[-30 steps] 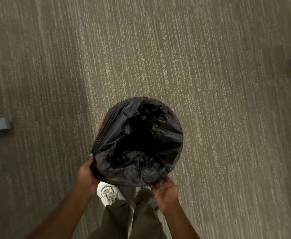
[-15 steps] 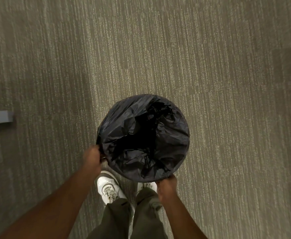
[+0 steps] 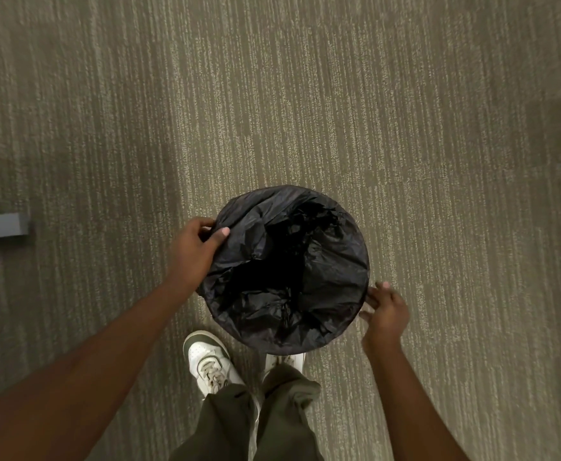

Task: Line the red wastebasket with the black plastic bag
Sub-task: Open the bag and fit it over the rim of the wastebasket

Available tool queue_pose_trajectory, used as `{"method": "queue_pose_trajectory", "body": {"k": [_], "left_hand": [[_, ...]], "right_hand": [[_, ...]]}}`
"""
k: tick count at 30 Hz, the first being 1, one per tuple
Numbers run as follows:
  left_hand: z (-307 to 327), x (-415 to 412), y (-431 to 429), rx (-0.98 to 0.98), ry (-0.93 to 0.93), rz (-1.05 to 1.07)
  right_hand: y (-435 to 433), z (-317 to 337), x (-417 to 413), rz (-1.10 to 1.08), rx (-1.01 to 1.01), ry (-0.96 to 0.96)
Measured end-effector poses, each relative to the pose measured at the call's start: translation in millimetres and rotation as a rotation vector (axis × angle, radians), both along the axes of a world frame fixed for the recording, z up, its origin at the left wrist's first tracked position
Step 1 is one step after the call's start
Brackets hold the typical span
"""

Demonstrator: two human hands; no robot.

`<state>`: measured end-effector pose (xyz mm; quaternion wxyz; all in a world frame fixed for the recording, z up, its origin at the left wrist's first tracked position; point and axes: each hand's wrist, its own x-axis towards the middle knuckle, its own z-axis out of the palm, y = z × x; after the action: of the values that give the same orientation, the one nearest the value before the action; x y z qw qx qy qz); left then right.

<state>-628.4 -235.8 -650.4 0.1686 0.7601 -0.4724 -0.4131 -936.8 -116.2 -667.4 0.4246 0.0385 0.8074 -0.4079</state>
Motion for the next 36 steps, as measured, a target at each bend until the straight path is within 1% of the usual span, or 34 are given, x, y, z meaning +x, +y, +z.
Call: {"method": "queue_pose_trajectory", "body": {"k": [2,4,7,9,11,14,16,18,20,23,25,27,30,32,36], "left_hand": [[-3,-1,-7,-0.002,-0.002,0.049],[-6,0,-14,0.015,-0.027,0.103],[-13,3,-25,0.071,-0.027,0.122],[-22,7,-32,0.147,0.003,0.117],[-30,10,-40,0.218,0.046,0.105],[-40,9,-54,0.241,0.075,0.134],[-44,6,-62,0.232,0.014,0.147],[-45,3,-67,0.253,-0.075,0.139],[-45,-1,-69,0.306,-0.086,0.119],[-46,-5,-70,0.435,0.074,0.203],[-46,-3,-69,0.512,0.153,0.293],[-47,2,-69,0.545,0.128,0.298],[-49,8,-68,0.532,0.078,0.242],[-50,9,-65,0.51,0.09,0.256],[-50,7,-60,0.495,0.149,0.278]], "right_hand": [[-10,0,-5,0.146,-0.015,0.01],[-15,2,-8,0.227,-0.02,0.022],[-15,-2,-15,0.221,-0.02,-0.014],[-12,-6,-20,0.242,0.0,-0.037],[-10,-10,-23,0.289,0.042,-0.012],[-15,-17,-27,0.238,0.125,0.123],[-19,-21,-32,0.174,0.193,0.225],[-21,-22,-36,0.136,0.224,0.264],[-27,-19,-32,0.154,0.17,0.208],[-47,-6,-20,0.282,0.016,0.044],[-59,1,-15,0.37,-0.052,0.001],[-65,3,-15,0.395,-0.061,0.012],[-67,1,-17,0.339,-0.044,0.022],[-68,-1,-18,0.337,0.0,0.076],[-68,-7,-21,0.38,0.208,0.283]]}}
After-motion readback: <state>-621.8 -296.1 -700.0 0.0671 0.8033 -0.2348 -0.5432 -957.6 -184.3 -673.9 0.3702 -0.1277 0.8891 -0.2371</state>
